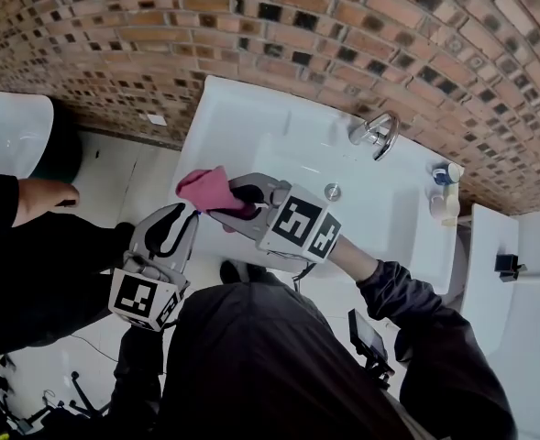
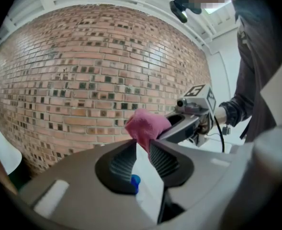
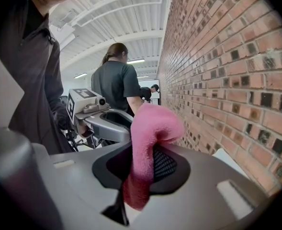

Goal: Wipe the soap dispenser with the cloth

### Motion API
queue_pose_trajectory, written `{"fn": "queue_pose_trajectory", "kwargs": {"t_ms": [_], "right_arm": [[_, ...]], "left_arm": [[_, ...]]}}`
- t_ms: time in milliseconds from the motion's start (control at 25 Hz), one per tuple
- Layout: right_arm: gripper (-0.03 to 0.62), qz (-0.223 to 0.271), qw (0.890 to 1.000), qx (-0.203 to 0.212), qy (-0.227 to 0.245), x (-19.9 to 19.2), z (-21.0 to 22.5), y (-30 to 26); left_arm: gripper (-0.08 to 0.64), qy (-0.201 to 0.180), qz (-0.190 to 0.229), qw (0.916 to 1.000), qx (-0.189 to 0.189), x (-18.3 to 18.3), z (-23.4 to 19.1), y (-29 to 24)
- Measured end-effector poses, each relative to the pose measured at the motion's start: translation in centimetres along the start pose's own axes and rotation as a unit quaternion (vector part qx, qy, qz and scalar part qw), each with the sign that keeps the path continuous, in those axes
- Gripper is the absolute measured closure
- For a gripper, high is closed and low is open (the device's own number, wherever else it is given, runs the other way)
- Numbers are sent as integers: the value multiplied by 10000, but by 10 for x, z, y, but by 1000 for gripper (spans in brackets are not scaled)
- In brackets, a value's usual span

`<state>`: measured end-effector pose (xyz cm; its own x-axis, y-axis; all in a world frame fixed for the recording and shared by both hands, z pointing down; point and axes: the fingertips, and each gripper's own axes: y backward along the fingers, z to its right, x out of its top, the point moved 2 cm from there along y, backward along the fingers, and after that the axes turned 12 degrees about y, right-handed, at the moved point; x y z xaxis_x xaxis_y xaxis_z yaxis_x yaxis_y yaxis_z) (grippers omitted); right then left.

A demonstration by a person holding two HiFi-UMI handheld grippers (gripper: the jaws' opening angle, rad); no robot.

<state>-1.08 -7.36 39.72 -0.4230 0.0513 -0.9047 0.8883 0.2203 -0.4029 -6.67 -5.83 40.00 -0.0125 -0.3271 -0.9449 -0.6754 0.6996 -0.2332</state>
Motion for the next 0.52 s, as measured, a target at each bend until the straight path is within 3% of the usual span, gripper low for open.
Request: {"fn": "queue_pose_trajectory", "kwargs": {"t_ms": [520], "right_arm": [[512, -10, 10000, -43, -42, -3, 0, 2]], "left_arm": [[474, -13, -87, 9999, -101, -4, 3, -6]]}}
